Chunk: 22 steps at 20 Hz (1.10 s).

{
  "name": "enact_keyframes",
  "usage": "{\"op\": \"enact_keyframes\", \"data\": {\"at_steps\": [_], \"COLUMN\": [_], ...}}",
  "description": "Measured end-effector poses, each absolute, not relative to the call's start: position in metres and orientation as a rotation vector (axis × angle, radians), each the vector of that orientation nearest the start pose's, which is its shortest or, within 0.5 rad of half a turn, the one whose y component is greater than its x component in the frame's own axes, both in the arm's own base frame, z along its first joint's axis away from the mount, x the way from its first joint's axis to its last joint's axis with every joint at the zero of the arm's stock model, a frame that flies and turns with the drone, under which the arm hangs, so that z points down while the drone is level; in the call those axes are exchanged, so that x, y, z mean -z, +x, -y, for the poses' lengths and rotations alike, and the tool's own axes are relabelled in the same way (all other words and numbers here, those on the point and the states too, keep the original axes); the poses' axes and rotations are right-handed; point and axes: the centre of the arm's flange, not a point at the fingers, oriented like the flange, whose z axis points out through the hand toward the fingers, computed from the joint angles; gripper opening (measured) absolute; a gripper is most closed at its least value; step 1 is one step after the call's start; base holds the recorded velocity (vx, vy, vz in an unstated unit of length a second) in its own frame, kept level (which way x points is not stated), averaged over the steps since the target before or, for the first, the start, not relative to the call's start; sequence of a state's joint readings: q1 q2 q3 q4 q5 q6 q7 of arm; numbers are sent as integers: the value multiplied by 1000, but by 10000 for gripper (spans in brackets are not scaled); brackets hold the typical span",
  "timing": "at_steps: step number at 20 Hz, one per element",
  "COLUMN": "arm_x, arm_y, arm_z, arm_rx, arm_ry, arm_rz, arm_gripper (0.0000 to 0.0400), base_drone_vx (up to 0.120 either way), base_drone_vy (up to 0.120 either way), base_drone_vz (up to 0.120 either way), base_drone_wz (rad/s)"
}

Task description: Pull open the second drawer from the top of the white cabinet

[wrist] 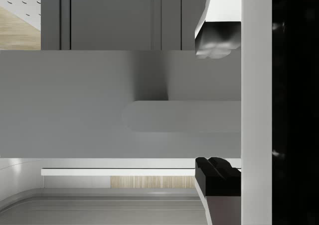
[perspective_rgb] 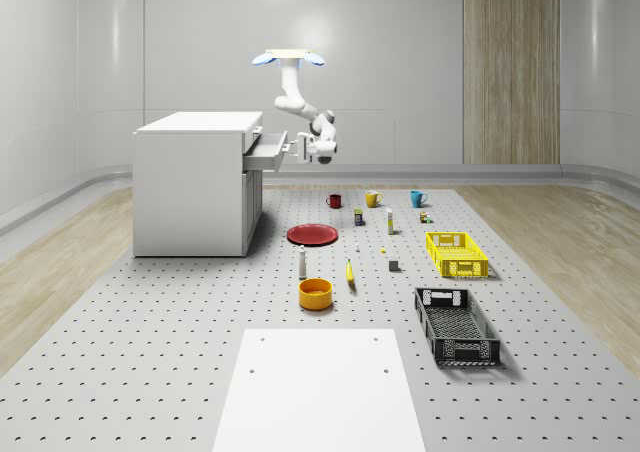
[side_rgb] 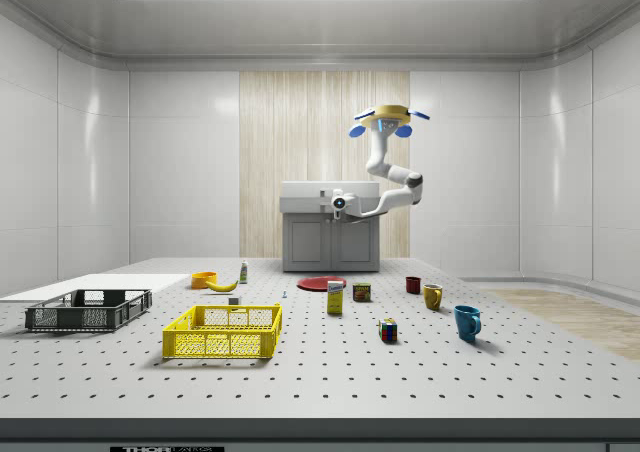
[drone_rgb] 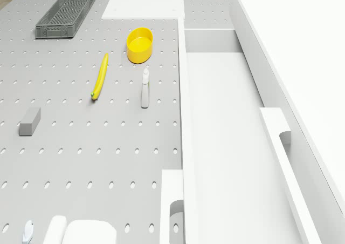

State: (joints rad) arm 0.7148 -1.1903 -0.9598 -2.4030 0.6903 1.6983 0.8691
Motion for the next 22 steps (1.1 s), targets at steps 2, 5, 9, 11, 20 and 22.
{"op": "enact_keyframes", "data": {"at_steps": [2,5,9,11,20,22], "arm_x": [-587,-587,-587,-587,-586,-586], "arm_y": [307,307,307,307,307,307], "arm_z": [139,139,140,140,150,155], "arm_rx": [-613,-613,-612,-611,-610,-610], "arm_ry": [-1484,-1484,-1487,-1490,-1495,-1495], "arm_rz": [-613,-613,-615,-616,-618,-618], "arm_gripper": [296,220,162,157,149,149], "base_drone_vx": [0,0,0,0,0,0], "base_drone_vy": [0,0,0,0,0,0], "base_drone_vz": [0,0,0,0,0,0], "base_drone_wz": [0,0,0,0,0,0]}}
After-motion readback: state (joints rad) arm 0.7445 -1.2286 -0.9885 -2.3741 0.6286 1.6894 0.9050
